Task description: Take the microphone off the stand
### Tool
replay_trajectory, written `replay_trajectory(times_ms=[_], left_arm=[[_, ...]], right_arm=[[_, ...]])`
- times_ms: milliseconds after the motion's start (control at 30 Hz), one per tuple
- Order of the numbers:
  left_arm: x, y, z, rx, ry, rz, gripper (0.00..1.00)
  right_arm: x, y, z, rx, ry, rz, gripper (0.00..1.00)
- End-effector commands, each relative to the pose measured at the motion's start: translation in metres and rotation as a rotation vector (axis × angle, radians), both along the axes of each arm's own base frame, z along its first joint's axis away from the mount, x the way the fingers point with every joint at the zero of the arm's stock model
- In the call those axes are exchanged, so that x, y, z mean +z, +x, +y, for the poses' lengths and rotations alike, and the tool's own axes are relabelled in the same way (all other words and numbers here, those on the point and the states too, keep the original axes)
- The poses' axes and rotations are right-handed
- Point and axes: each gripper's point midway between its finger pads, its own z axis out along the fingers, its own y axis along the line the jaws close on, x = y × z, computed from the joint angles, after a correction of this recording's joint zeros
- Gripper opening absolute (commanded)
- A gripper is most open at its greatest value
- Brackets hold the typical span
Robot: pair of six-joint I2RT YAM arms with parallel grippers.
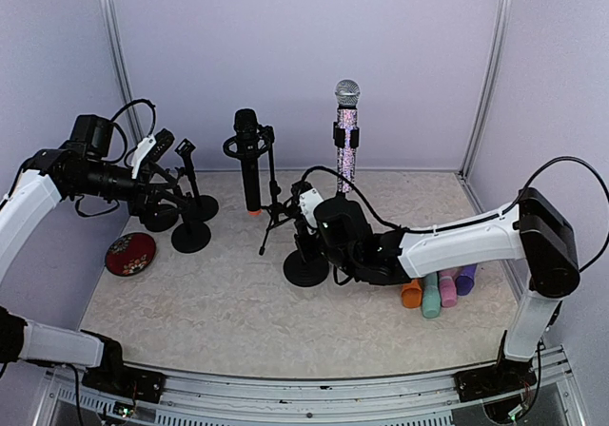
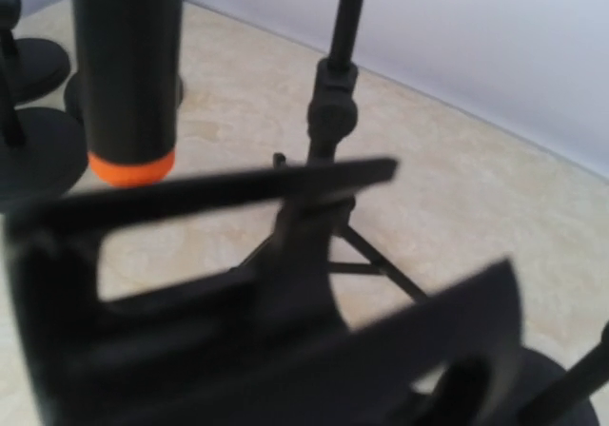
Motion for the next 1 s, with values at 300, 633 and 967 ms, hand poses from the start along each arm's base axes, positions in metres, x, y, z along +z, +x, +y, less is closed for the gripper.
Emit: replay_trajectory(times_ms=[300, 633, 967], left_arm=[[-0.018, 0.003, 0.033, 0.083, 0.049, 0.016, 0.95], [-0.032, 0.002, 0.035, 0.097, 0.05, 0.034, 0.92], [-0.041, -0.002, 0.031, 0.079, 0.035, 0.056, 0.9]], right_arm=[[0.023, -0.039, 0.053, 0.212, 0.108, -0.057, 0.0], [0.051, -0.068, 0.102, 0.434, 0.25, -0.033, 0.0], [0.061, -0.071, 0.149, 0.547, 0.31, -0.082, 0.0]])
